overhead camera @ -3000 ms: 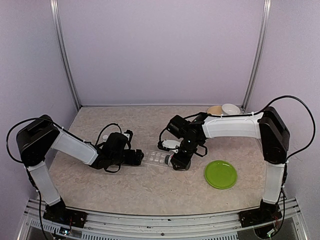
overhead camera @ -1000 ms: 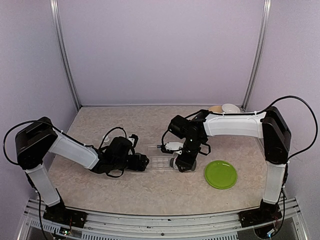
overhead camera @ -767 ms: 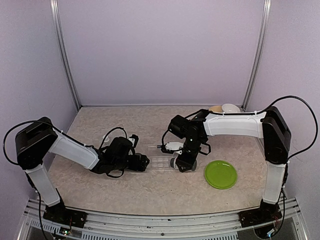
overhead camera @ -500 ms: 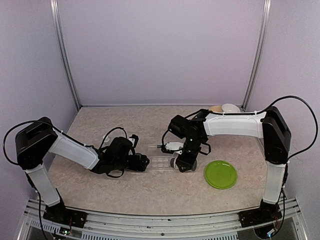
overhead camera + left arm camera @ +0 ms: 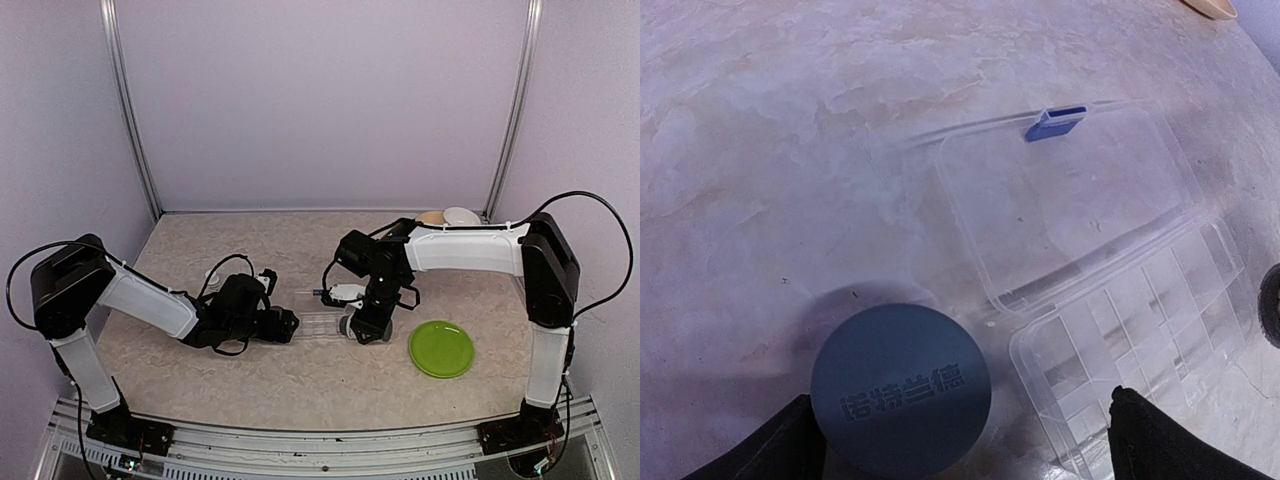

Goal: Sort the pills into containers
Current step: Pour the pill into the compartment of the pill container.

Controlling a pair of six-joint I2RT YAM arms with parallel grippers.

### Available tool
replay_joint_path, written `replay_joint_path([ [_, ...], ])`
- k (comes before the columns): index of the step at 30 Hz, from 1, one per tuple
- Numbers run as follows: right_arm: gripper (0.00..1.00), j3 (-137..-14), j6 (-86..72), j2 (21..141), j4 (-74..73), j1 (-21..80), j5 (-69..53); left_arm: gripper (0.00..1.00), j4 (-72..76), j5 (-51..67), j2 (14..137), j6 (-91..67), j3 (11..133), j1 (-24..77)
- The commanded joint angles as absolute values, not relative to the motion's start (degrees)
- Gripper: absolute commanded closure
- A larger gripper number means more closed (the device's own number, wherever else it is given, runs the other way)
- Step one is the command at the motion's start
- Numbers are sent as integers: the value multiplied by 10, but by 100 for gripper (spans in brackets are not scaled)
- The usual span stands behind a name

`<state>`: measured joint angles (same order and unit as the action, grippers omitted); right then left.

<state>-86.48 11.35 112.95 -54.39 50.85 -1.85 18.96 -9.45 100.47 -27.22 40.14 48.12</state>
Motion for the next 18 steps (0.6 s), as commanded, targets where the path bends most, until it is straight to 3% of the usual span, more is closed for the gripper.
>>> replay_joint_path([
  [1,73,-878,121,1129,-540,513,-22,4,194,-91,1011,-280,402,489],
  [18,73,-879,121,1147,-546,514,-9,9,190,-87,1014,-277,410,491],
])
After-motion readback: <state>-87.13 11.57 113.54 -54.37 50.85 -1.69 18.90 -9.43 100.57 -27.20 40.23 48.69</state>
